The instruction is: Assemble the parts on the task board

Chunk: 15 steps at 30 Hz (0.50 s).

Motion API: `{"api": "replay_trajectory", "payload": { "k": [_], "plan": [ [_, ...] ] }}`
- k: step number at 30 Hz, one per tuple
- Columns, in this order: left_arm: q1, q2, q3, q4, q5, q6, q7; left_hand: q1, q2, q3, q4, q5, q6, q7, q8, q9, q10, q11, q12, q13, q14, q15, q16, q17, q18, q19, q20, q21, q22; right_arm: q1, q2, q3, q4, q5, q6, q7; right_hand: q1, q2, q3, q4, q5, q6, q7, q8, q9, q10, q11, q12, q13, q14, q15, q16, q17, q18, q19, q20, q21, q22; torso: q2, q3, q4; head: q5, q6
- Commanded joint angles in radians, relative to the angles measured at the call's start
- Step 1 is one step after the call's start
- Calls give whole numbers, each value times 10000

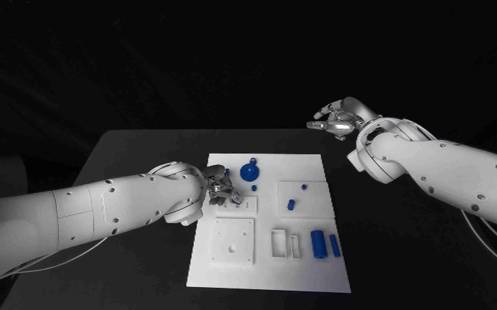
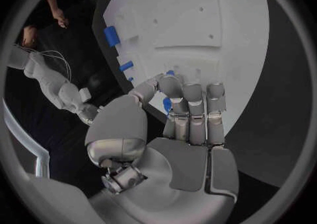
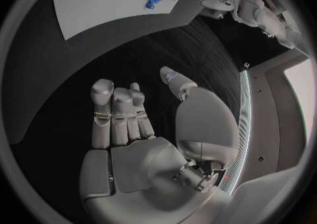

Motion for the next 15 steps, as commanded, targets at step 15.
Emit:
{"api": "replay_trajectory", "payload": {
  "k": [15],
  "plan": [
    [-60, 36, 6, 49, -374, 223, -26, -92, 125, 2, -89, 159, 1353, -983, -113, 874, -323, -316, 271, 60, 68, -333, 259, -38, -44, 35, -1412, 161, 135, 5, 19, 5, -2, 2, 53, -12, 99, -26, -43, 105, 187, -147, 182, 40, 14, -72, -5, 70, -54, -63, 11, -42, -14, 1014, -27, 71, -65, 33, -11, -5, 10, -6, -21]
  ]
}}
